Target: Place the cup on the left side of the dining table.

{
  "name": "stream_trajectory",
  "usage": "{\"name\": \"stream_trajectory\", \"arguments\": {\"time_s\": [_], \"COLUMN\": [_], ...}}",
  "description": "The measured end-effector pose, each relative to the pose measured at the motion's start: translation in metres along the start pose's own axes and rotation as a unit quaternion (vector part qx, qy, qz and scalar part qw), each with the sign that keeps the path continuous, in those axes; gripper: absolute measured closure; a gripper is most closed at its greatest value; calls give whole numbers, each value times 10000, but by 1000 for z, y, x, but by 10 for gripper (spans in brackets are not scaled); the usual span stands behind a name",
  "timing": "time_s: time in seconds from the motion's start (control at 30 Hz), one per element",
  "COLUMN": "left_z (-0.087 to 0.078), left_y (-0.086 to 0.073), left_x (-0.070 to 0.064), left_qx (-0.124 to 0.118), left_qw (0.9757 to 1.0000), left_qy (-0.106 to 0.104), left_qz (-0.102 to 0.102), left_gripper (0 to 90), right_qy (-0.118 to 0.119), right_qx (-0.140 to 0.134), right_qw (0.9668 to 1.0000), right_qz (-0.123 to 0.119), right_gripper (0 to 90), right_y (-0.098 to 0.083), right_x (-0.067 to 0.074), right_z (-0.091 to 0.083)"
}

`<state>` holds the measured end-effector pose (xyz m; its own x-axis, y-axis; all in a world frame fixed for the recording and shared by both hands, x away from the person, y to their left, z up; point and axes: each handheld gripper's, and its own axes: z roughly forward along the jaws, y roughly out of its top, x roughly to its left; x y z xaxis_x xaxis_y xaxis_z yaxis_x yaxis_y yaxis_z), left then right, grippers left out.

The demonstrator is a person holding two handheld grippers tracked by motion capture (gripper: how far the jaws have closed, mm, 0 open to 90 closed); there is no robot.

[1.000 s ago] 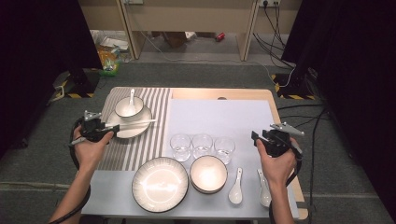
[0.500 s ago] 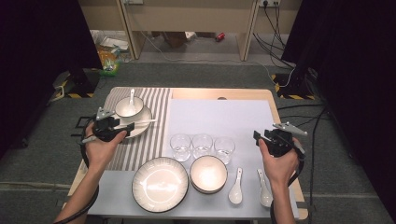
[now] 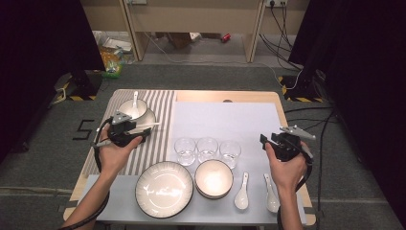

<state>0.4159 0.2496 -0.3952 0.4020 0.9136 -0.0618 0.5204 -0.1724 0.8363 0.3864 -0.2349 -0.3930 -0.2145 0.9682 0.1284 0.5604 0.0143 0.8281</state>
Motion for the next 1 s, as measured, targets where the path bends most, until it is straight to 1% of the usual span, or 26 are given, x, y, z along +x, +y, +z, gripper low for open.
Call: {"name": "stream_trajectory", "arguments": {"time_s": [0.27, 0.37, 0.5, 0.6, 0.73, 0.83, 0.93, 1.0], "left_z": [3, 6, 12, 15, 22, 27, 34, 40], "left_y": [4, 5, 5, 6, 6, 6, 6, 6], "left_x": [-19, -28, -37, -43, -49, -54, -58, -59], "left_qx": [-117, -95, -10, 3, 66, 135, 224, 303], "left_qw": [9995, 9990, 9985, 9979, 9968, 9957, 9937, 9925], "left_qy": [-296, -421, -501, -595, -735, -840, -1058, -1162], "left_qz": [18, 105, 214, 265, 302, 379, 280, 247], "left_gripper": [345, 344, 343, 342, 343, 344, 347, 360], "right_qy": [7, -10, -23, -34, -42, -44, -48, -44], "right_qx": [38, 53, 30, 53, 49, 51, 59, 57], "right_qw": [10000, 10000, 10000, 10000, 10000, 10000, 10000, 10000], "right_qz": [-16, 14, 3, 29, 35, 58, 51, 37], "right_gripper": [531, 531, 530, 530, 530, 529, 529, 529], "right_y": [-1, -1, -1, -1, -1, -1, -1, -1], "right_x": [0, 0, -1, -1, -2, -3, -3, -3], "right_z": [1, 0, -1, -2, -3, -3, -3, -3]}}
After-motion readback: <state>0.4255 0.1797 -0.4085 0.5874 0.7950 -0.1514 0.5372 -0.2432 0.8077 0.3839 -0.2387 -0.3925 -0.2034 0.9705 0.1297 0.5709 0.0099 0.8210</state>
